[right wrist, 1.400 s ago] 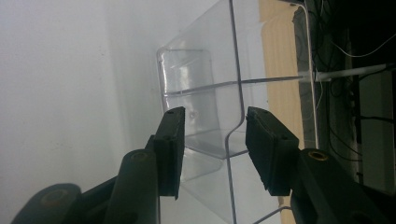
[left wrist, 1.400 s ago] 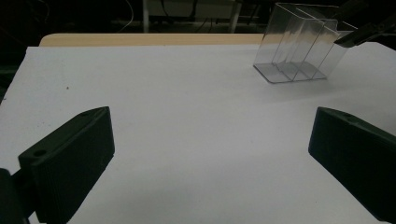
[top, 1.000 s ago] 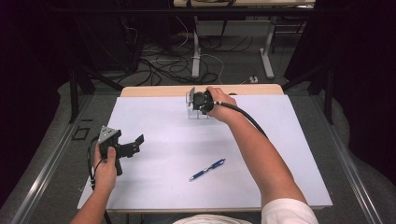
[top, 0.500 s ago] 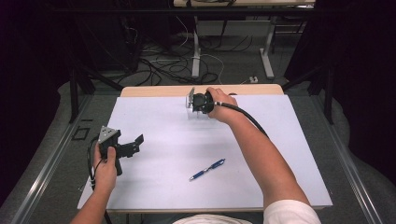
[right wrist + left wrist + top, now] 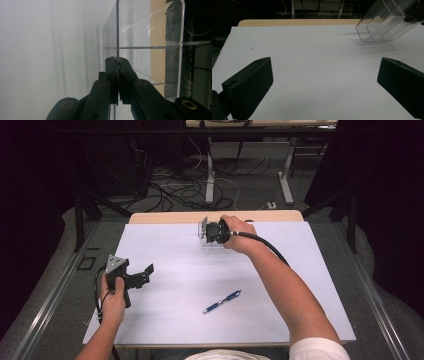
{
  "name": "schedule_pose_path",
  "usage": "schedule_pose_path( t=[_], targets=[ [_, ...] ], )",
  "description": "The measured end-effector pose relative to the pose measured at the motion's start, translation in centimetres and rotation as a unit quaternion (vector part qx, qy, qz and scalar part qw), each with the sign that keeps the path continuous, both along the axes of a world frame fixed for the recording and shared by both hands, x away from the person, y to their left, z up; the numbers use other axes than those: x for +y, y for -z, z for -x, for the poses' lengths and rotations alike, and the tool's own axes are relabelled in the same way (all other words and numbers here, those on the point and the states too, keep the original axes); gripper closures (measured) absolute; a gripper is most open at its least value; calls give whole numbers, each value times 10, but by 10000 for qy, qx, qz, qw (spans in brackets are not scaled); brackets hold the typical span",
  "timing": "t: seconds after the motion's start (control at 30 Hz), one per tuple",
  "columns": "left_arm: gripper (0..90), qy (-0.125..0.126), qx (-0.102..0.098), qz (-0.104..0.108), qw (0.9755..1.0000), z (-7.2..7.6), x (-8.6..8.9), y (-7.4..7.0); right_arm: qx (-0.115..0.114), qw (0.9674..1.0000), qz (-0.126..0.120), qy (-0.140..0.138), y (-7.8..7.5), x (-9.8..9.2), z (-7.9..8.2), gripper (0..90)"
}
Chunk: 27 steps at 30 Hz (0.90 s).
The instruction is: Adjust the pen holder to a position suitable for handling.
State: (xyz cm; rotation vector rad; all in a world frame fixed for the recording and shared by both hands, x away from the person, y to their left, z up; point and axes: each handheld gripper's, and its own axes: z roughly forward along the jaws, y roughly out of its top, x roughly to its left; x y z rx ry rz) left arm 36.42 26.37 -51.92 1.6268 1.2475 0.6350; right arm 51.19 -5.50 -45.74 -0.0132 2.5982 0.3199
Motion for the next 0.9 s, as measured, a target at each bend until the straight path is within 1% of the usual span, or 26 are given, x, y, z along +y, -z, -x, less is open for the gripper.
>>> schedule_pose_path(
  t=[0.03, 0.07, 0.1, 0.17, 0.2, 0.23, 0.27, 0.3, 0.33, 0.37, 0.4, 0.43, 0.47, 0.5, 0.53, 0.6, 0.63, 0.7, 0.73, 0.8, 0.83, 0.9],
  targets=[
    [4, -6, -1, -1, 10000, 0, 0, 0, -70, 9999, -93, -44, -1, -1, 1, 879],
    [4, -11, -4, -2, 10000, 0, 0, 0, -4, 10000, 8, -43, -4, -2, 3, 879],
    [3, -31, -14, 31, 10000, 0, -1, 0, 23, 10000, 30, -36, -6, -3, 5, 878],
    [4, -33, -15, 14, 10000, 0, -1, 0, 17, 10000, -44, -70, -9, -4, 9, 878],
    [3, -27, -15, -3, 10000, 0, -1, 0, 11, 10000, 17, -68, -10, -5, 12, 878],
    [4, -26, -16, -10, 10000, 0, -1, 0, 48, 9999, -6, -91, -10, -5, 14, 878],
    [3, -29, -16, -15, 10000, 0, -1, 0, 39, 10000, 32, -62, -12, -6, 17, 878],
    [3, -30, -15, -22, 10000, 0, -1, 0, 87, 9999, 1, -83, -12, -6, 19, 879],
    [3, -32, -13, -32, 10000, 0, -1, 0, 95, 9999, 83, -88, -14, -7, 21, 878],
    [4, -34, -9, -32, 10000, 0, -1, 0, 128, 9998, 100, -107, -14, -7, 23, 877],
    [4, -33, -14, -41, 10000, 0, -1, 0, 147, 9998, 58, -86, -15, -7, 25, 877],
    [4, -35, -19, -43, 10000, 0, -1, 0, 194, 9997, 90, -87, -16, -8, 27, 876],
    [4, -36, -15, -40, 10000, 1, -1, 0, 225, 9997, 33, -120, -16, -8, 29, 875],
    [4, -43, -16, -40, 10000, 1, -1, 0, 233, 9997, -26, -97, -16, -8, 30, 875],
    [4, -49, -13, -35, 10000, 1, -1, 0, 265, 9996, 68, -80, -18, -8, 32, 875],
    [3, -50, -16, -32, 10000, 1, -1, 0, 301, 9995, 42, -100, -17, -8, 36, 876],
    [4, -44, -20, -44, 10000, 1, -2, 0, 311, 9994, 102, -107, -18, -7, 38, 875],
    [4, -42, -32, -48, 10000, 1, -2, 0, 360, 9993, 68, -112, -18, -7, 40, 873],
    [4, -42, -27, -46, 10000, 1, -2, 0, 388, 9991, 117, -89, -19, -7, 42, 875],
    [4, -36, -12, -41, 10000, 0, -2, 0, 447, 9989, 39, -106, -17, -7, 44, 875],
    [3, -36, -1, -37, 10000, 1, -3, 0, 472, 9988, 83, -107, -17, -6, 45, 874],
    [3, -34, 2, -38, 10000, 1, -3, 0, 530, 9985, 34, -110, -15, -6, 46, 873]
  ],
)
